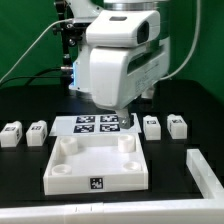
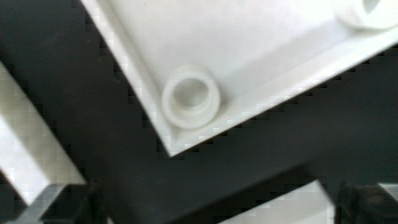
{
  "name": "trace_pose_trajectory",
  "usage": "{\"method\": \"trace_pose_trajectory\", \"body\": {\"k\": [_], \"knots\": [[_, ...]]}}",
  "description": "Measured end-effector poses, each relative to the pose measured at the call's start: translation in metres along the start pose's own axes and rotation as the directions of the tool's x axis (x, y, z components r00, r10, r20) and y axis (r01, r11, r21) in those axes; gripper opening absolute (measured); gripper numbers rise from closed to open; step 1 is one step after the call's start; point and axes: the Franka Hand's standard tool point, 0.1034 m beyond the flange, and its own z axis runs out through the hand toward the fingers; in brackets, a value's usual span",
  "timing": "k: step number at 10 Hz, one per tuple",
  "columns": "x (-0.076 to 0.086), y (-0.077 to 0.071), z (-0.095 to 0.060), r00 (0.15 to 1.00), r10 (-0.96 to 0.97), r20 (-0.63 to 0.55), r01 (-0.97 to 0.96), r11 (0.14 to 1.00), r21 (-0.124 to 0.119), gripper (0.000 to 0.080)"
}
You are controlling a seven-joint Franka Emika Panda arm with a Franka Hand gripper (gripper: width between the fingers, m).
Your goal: Assemble one leg
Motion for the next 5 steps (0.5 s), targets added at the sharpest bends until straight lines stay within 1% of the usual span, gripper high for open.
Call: {"method": "trace_pose_trajectory", "body": {"k": [1, 3, 5], "knots": [[-0.014, -0.012, 0.002, 0.998, -0.057, 0.005, 0.057, 0.998, 0.007, 0.065], [-0.03, -0.014, 0.006, 0.968, -0.249, 0.002, 0.249, 0.968, 0.0, 0.065], [-0.031, -0.013, 0.006, 0.93, -0.368, 0.008, 0.368, 0.93, -0.001, 0.065]]}}
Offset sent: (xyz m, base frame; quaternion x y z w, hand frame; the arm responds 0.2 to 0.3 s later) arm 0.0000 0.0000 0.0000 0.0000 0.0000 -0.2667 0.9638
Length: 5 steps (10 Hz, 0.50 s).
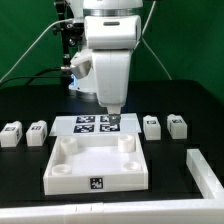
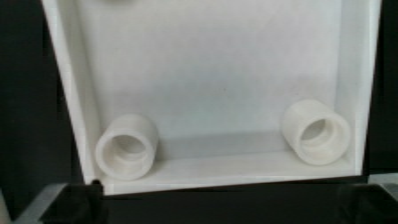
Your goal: Assemble one leg
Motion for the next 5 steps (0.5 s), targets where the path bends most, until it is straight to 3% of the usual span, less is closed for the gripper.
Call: {"method": "trace_pose_trajectory", "body": {"k": [2, 3, 5], "knots": [[0.0, -0.004, 0.003, 1.0, 0.001, -0.001, -0.001, 1.0, 0.003, 0.065], [-0.002, -0.017, 0.013, 1.0, -0.006, -0.004, 0.006, 1.0, 0.004, 0.065], [-0.014, -0.063, 0.037, 1.0, -0.027, -0.012, 0.027, 1.0, 0.007, 0.065]]}}
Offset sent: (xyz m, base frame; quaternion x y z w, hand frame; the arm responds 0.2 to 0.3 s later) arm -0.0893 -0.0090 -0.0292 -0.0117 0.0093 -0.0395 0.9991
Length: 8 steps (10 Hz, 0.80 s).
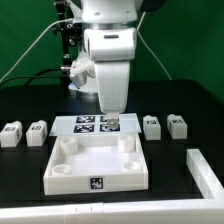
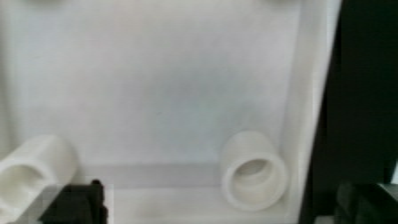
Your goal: Assemble one leg
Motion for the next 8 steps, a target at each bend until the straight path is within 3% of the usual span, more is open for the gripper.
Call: {"method": "trace_pose_trajectory", "body": {"k": [2, 5, 7, 8], "knots": [[-0.01, -0.026, 0.028, 1.0, 0.009, -0.015, -0.009, 1.0, 0.01, 0.065], [-0.018, -0.027, 0.052, 0.999, 0.04, -0.027, -0.039, 0.998, 0.041, 0.065], [-0.018, -0.029, 0.055, 0.999, 0.041, -0.028, -0.039, 0.998, 0.046, 0.065], [-0.018, -0.029, 0.055, 0.999, 0.041, -0.028, -0.04, 0.998, 0.047, 0.0542]]}}
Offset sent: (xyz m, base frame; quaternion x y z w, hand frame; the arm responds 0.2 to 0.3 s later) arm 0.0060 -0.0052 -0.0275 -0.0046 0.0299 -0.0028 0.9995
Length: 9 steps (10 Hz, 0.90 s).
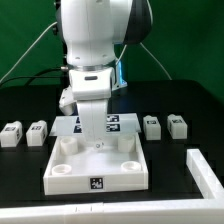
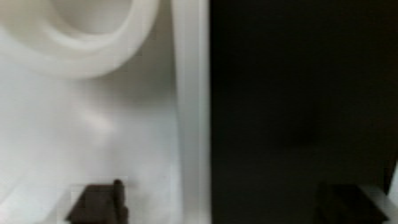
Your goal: Assemble one leg
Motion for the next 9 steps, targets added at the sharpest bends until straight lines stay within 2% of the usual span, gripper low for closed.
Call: {"method": "trace_pose_trajectory", "body": {"k": [1, 2, 3, 4, 9], "knots": [[-0.0001, -0.0001, 0.0001, 1.0, 0.0, 0.0, 0.0, 1.0, 0.0, 0.0405], [-0.0001, -0.0001, 0.0001, 1.0, 0.0, 0.0, 0.0, 1.0, 0.0, 0.0405], [-0.0001, -0.0002, 0.0002, 1.0, 0.0, 0.0, 0.0, 1.0, 0.001, 0.0203], [-0.0001, -0.0002, 0.0002, 1.0, 0.0, 0.0, 0.0, 1.0, 0.001, 0.0079], [-0.0002, 0.001, -0.0007, 1.0, 0.001, 0.0, -0.001, 1.0, -0.005, 0.0061]]}}
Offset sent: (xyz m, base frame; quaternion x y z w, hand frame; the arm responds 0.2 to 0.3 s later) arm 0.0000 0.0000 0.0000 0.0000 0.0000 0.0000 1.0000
